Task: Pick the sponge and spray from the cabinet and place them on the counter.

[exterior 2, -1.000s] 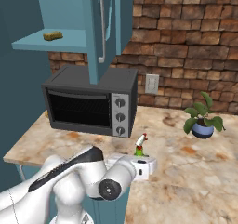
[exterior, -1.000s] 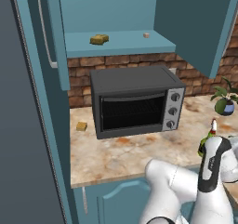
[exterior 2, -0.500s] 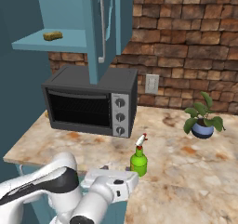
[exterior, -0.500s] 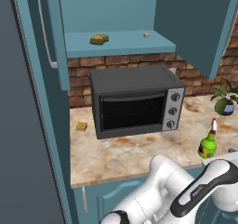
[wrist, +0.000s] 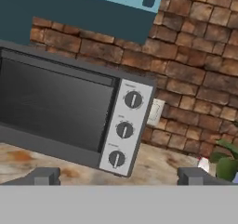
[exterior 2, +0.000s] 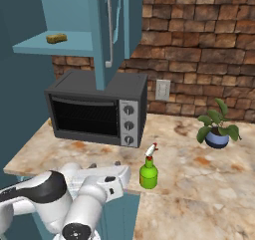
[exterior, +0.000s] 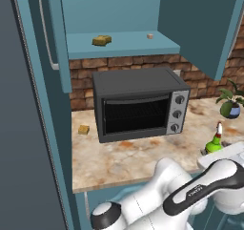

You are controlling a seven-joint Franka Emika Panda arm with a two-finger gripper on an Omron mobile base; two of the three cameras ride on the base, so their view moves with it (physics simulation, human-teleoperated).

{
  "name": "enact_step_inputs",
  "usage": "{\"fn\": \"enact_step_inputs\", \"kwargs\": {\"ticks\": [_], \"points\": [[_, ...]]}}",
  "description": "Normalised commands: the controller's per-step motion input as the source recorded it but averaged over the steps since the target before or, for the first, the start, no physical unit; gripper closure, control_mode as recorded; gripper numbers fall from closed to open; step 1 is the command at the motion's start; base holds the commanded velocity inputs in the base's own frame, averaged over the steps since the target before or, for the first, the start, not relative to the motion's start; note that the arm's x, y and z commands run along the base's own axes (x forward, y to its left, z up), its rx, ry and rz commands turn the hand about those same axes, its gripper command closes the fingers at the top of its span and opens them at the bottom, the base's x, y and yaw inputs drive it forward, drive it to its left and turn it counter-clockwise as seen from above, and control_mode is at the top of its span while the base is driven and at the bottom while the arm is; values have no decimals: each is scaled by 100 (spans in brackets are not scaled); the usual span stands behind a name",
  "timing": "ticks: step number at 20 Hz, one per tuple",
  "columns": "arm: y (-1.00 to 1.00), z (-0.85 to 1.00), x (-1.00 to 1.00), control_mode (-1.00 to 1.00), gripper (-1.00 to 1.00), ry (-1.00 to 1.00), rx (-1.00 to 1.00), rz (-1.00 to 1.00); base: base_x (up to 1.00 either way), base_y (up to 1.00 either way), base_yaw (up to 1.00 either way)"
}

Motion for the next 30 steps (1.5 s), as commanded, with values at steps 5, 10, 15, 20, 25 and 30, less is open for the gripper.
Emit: {"fn": "enact_step_inputs", "kwargs": {"ticks": [5,10,15,20,25,30], "points": [[41,84,0,-100,-100,4,0,17,0,0,0],[33,99,0,-100,-100,8,0,3,0,0,0],[30,88,0,-100,-100,36,4,-19,0,0,0],[11,45,3,-100,-100,43,12,-8,0,0,0],[10,45,0,-100,-100,38,16,-8,0,0,0],[45,28,8,-100,-100,41,4,-3,0,0,0]]}}
